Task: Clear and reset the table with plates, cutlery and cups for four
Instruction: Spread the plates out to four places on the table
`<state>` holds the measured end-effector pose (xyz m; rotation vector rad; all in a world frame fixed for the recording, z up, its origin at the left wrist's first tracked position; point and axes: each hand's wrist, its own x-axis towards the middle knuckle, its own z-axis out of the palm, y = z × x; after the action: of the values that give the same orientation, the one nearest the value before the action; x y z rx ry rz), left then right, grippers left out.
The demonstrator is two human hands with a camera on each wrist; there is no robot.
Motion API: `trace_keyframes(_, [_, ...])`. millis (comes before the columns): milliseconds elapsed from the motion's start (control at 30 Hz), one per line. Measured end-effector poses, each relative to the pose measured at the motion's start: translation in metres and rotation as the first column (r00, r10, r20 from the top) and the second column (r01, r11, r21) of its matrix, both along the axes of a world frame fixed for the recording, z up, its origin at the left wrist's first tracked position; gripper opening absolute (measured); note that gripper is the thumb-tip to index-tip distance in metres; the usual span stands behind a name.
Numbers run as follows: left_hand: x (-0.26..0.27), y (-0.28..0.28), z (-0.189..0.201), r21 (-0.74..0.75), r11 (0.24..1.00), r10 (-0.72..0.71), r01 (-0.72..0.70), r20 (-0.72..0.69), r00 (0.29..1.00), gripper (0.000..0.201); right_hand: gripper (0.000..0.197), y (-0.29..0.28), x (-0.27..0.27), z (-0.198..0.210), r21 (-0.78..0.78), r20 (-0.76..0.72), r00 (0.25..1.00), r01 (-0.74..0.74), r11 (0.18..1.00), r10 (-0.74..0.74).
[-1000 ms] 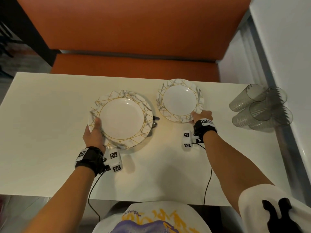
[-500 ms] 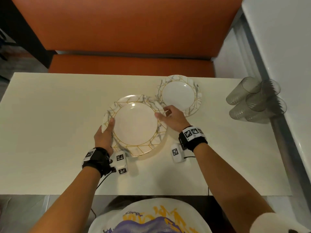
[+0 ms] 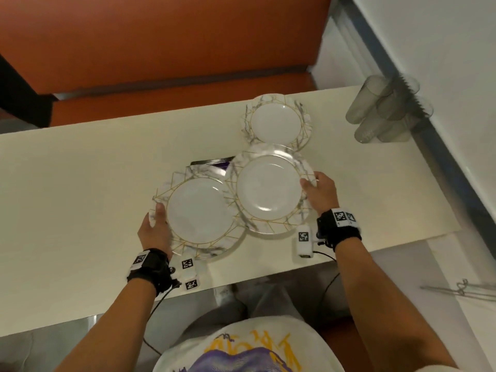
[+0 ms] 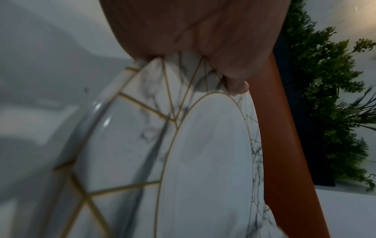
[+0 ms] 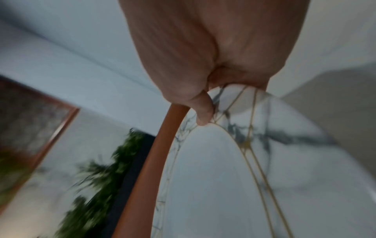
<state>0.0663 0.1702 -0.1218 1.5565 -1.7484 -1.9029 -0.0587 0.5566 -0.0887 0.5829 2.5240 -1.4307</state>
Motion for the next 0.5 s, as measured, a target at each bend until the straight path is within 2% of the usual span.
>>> trace_keyframes(233, [0.039,-0.036,-0.007,-0.101,0.995,0.000,0.003,0.029,1.000,0.117,0.030,0.061,0.079,-0.048,0.068,0.083,0.958,0.271,0.960,-0.276])
trace_keyframes(333, [0.045,-0.033,0.000,-0.124,0.992,-0.013,0.018,0.042,0.999,0.100,0.028,0.068,0.094,-0.058,0.063,0.098,0.947,0.301,0.952,-0.306])
trace_keyframes(433, [0.045,-0.020,0.009,-0.131,0.990,-0.048,0.047,-0.005,0.999,0.070,0.030,0.070,0.100,-0.058,0.073,0.091,0.944,0.313,0.947,-0.318])
trace_keyframes(500, [0.044,-0.016,0.007,-0.137,0.989,-0.047,0.048,0.007,0.999,0.078,0.028,0.074,0.100,-0.055,0.121,0.100,0.944,0.302,0.946,-0.314])
